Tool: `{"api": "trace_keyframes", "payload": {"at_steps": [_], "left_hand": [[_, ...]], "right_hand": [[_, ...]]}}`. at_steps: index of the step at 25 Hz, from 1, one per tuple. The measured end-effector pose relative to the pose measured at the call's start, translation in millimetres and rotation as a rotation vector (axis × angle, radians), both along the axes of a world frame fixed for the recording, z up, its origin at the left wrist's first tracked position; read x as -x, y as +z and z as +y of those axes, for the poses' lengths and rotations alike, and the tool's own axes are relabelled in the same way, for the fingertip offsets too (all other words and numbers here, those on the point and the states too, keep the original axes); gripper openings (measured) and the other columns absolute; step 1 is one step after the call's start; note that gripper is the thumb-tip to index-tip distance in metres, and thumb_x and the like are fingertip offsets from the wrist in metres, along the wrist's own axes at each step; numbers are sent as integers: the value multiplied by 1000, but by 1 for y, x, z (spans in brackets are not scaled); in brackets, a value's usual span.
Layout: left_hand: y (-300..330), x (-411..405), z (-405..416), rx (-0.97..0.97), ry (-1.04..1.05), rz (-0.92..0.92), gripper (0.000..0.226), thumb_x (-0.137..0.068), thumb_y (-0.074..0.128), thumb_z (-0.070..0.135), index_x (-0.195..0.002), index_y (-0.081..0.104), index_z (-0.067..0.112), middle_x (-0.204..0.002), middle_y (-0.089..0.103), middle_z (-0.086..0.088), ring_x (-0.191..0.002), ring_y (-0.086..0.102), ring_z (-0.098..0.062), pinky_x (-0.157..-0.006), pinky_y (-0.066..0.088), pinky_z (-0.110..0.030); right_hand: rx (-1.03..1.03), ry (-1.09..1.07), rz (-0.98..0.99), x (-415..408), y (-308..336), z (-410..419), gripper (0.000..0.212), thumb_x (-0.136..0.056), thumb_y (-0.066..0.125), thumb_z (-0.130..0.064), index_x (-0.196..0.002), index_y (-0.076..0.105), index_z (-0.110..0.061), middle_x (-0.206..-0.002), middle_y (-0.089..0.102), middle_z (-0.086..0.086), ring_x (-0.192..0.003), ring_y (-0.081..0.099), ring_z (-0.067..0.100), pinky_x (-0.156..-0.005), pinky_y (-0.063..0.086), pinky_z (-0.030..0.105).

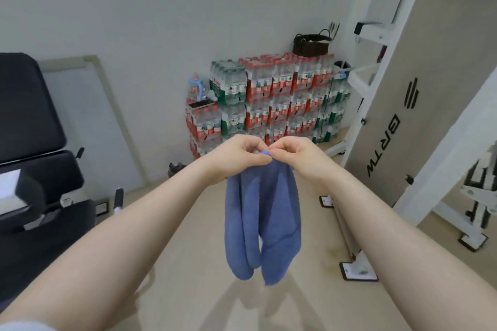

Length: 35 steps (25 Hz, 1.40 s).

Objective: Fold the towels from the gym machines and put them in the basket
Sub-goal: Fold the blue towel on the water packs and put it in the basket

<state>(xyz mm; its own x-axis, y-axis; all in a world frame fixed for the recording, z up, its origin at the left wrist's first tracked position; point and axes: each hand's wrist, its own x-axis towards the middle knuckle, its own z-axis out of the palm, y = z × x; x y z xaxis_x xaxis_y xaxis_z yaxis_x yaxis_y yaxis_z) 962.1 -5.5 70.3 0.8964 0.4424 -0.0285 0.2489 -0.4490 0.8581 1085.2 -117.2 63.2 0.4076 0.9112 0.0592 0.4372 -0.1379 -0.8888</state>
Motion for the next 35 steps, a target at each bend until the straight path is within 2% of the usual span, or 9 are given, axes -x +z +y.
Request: {"api": "trace_keyframes", "payload": {"at_steps": [3, 6, 10, 15, 19, 23, 27, 29, 35], "left_hand": [[-10, -70, 37, -55, 100, -119, 6, -85, 62, 20, -82, 65, 15, -84, 62, -4, -77, 54, -11, -74, 46, -26], [-19, -147, 81, -128, 146, -134, 15, -83, 65, 25, -80, 59, 12, -70, 54, 2, -66, 48, -10, -64, 41, -24], [-35, -238, 152, -188, 201, 80, 32, -85, 61, 35, -68, 46, 12, -67, 45, -4, -61, 40, -15, -58, 30, -25], [-44, -317, 239, -51, 205, 150, 39, -83, 58, 42, -67, 40, 11, -65, 30, -4, -61, 30, -16, -58, 21, -26], [-48, -380, 309, -53, 340, 71, 47, -88, 57, 39, -57, 28, 18, -57, 22, 4, -53, 21, -11, -52, 15, -26], [-46, -447, 404, -215, 415, 61, 49, -86, 58, 38, -55, 26, 18, -56, 26, 3, -55, 24, -15, -54, 18, -29], [-42, -506, 515, -539, 474, 315, 49, -90, 48, 44, -56, 29, 14, -55, 36, -2, -54, 33, -20, -50, 23, -30], [-39, -531, 568, -558, 520, 363, 52, -90, 47, 47, -55, 29, 14, -54, 37, -2, -55, 36, -20, -50, 25, -30], [-33, -604, 685, -593, 603, 298, 53, -89, 50, 46, -53, 29, 14, -52, 35, -2, -58, 37, -22, -50, 23, -32]], "right_hand": [[6, 40, 111, -78, -10, 42, 18, -92, 54, -21, -77, 64, -18, -78, 65, -6, -72, 58, 4, -68, 46, 22], [2, 82, 158, -161, -11, 87, 23, -90, 57, -18, -67, 62, -19, -66, 61, -7, -60, 55, 3, -62, 43, 21], [-55, 36, 89, -272, -2, 150, 22, -90, 57, -16, -70, 66, -21, -76, 66, -7, -73, 59, 2, -71, 46, 22], [-62, -114, 430, -395, -7, 232, 17, -91, 56, -20, -82, 68, -15, -82, 69, 2, -78, 64, 18, -70, 52, 32], [-16, -246, -54, -467, -23, 315, 23, -92, 53, -23, -80, 65, -7, -75, 59, 2, -72, 52, 15, -70, 41, 31], [-47, -259, -468, -537, -28, 408, 24, -92, 53, -26, -86, 66, -7, -88, 66, 5, -84, 56, 19, -69, 40, 29], [-57, -215, -338, -614, -26, 514, 21, -90, 57, -23, -92, 71, -8, -98, 70, 7, -91, 58, 17, -75, 40, 28], [-28, -203, -278, -646, -26, 561, 18, -90, 57, -22, -88, 71, -10, -96, 70, 5, -92, 60, 19, -78, 43, 31], [54, -124, -606, -731, -28, 677, 21, -86, 50, -15, -77, 67, -9, -85, 69, 6, -81, 60, 26, -70, 47, 36]]}}
